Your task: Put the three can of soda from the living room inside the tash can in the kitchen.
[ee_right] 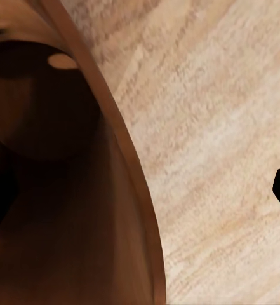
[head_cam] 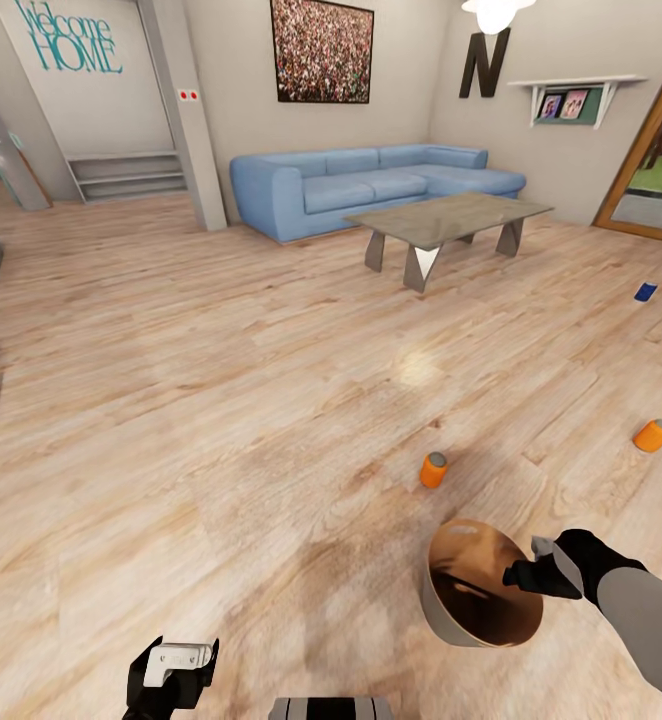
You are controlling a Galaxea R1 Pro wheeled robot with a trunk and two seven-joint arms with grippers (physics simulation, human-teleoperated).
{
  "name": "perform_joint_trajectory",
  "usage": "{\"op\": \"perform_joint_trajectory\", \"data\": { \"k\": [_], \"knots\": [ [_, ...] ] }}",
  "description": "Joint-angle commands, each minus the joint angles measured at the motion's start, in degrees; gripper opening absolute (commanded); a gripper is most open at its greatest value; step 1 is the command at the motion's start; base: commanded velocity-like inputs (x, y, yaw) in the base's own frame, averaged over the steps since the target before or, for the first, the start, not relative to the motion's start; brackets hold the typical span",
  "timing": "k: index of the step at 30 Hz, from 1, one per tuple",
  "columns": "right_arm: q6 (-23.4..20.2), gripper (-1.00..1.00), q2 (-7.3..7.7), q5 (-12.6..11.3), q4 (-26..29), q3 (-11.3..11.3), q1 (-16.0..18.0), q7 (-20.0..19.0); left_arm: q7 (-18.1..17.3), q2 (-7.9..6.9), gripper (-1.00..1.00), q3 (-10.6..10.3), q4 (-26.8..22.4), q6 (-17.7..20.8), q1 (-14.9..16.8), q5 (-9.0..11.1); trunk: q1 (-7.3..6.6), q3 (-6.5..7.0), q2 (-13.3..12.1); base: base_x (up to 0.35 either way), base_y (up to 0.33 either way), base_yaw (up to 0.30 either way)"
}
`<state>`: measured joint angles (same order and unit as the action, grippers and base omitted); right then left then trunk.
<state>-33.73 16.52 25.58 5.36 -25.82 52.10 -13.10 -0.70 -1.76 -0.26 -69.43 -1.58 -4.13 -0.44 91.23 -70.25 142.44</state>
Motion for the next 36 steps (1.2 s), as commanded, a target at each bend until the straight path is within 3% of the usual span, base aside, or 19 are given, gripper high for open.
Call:
{"op": "perform_joint_trajectory", "data": {
  "k": [1,10,11,14,24,36],
  "knots": [
    [0.01,1.00,0.00,0.00,0.00,0.00,-0.01,0.00,0.00,0.00,1.00,0.00,0.00,0.00,0.00,0.00,0.00,-0.03,0.00,0.000,0.000,0.000],
    [0.37,1.00,-0.06,0.07,-0.01,0.06,-0.47,-0.10,0.01,0.00,1.00,0.00,0.00,-0.06,0.00,0.00,0.00,-0.13,0.00,0.000,0.000,0.000],
    [1.23,-1.00,-0.04,0.07,-0.03,0.06,-0.66,-0.16,0.01,0.00,1.00,0.00,0.00,-0.10,0.00,0.00,0.00,-0.13,0.00,0.000,0.000,0.000],
    [3.72,-1.00,0.06,0.08,-0.07,0.00,-0.93,-0.22,0.01,0.01,1.00,0.00,0.01,-0.09,0.00,0.00,0.00,-0.13,0.00,0.000,0.000,0.000],
    [4.47,-1.00,0.08,0.06,0.00,0.06,-1.11,-0.18,0.01,0.02,1.00,0.00,0.03,-0.13,0.00,-0.02,0.00,-0.14,0.00,0.000,0.000,0.000],
    [4.79,-1.00,0.08,0.02,0.00,-0.01,-1.12,-0.10,0.08,0.04,1.00,0.09,0.09,0.09,0.00,-0.09,-2.64,2.02,-4.81,0.000,0.000,0.000]
  ]
}}
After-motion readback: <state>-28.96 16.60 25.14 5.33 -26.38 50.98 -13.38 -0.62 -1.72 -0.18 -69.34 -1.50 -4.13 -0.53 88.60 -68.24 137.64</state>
